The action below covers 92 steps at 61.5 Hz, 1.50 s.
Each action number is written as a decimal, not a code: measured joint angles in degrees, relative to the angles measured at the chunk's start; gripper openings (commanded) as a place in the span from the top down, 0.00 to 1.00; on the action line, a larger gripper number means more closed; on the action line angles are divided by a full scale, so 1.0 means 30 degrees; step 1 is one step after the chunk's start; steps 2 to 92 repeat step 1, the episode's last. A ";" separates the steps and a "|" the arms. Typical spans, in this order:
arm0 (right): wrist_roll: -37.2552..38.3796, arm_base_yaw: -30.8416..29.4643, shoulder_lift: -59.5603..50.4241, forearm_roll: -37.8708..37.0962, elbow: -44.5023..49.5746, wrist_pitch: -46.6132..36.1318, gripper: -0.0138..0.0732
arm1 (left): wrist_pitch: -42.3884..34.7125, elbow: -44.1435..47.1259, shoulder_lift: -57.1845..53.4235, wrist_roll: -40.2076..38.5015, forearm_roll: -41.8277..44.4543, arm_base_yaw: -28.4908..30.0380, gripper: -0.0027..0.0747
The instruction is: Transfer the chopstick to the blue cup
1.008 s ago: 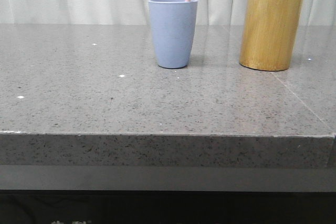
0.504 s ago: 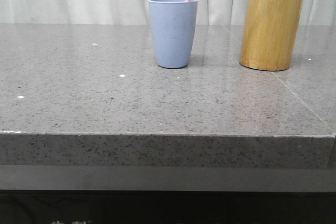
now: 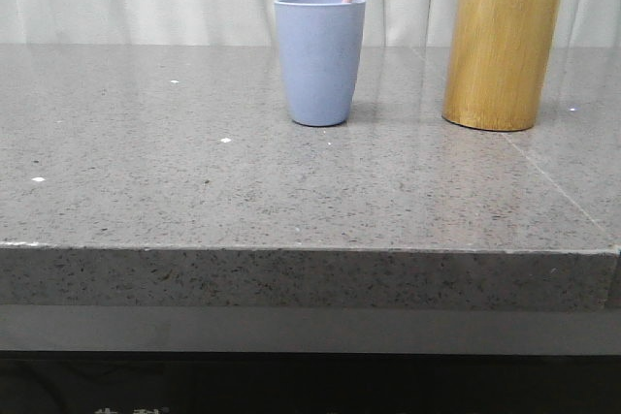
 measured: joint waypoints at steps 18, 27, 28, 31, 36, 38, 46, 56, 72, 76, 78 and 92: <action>0.0000 0.0000 0.0000 0.0000 0.0000 0.0000 0.92 | 0.0009 0.0000 0.0000 0.0000 0.0000 0.0000 0.99; 0.0000 0.0000 0.0000 0.0000 0.0000 0.0000 0.92 | 0.0009 0.0000 0.0000 0.0000 0.0000 0.0000 0.99; 0.0000 0.0000 0.0000 0.0000 0.0000 0.0000 0.92 | 0.0009 0.0000 0.0000 0.0000 0.0000 0.0000 0.99; 0.0000 0.0000 0.0000 0.0000 0.0000 0.0000 0.92 | 0.0009 0.0000 0.0000 0.0000 0.0000 0.0000 0.99; 0.0000 0.0000 0.0000 0.0000 0.0000 0.0000 0.92 | 0.0009 0.0000 0.0000 0.0000 0.0000 0.0000 0.99; 0.0000 0.0000 0.0000 0.0000 0.0000 0.0000 0.92 | 0.0009 0.0000 0.0000 0.0000 0.0000 0.0000 0.99; 0.0000 0.0000 0.0000 0.0000 0.0000 0.0000 0.92 | 0.0009 0.0000 0.0000 0.0000 0.0000 0.0000 0.99; 0.0000 0.0000 0.0000 0.0000 0.0000 0.0000 0.92 | 0.0009 0.0000 0.0000 0.0000 0.0000 0.0000 0.99; 0.0000 0.0000 0.0000 0.0000 0.0000 0.0000 0.92 | 0.0009 0.0000 0.0000 0.0000 0.0000 0.0000 0.99; 0.0000 0.0000 0.0000 0.0000 0.0000 0.0000 0.92 | 0.0009 0.0000 0.0000 0.0000 0.0000 0.0000 0.99; 0.0000 0.0000 0.0000 0.0000 0.0000 0.0000 0.92 | 0.0009 0.0000 0.0000 0.0000 0.0000 0.0000 0.99; 0.0000 0.0000 0.0000 0.0000 0.0000 0.0000 0.92 | 0.0009 0.0000 0.0000 0.0000 0.0000 0.0000 0.99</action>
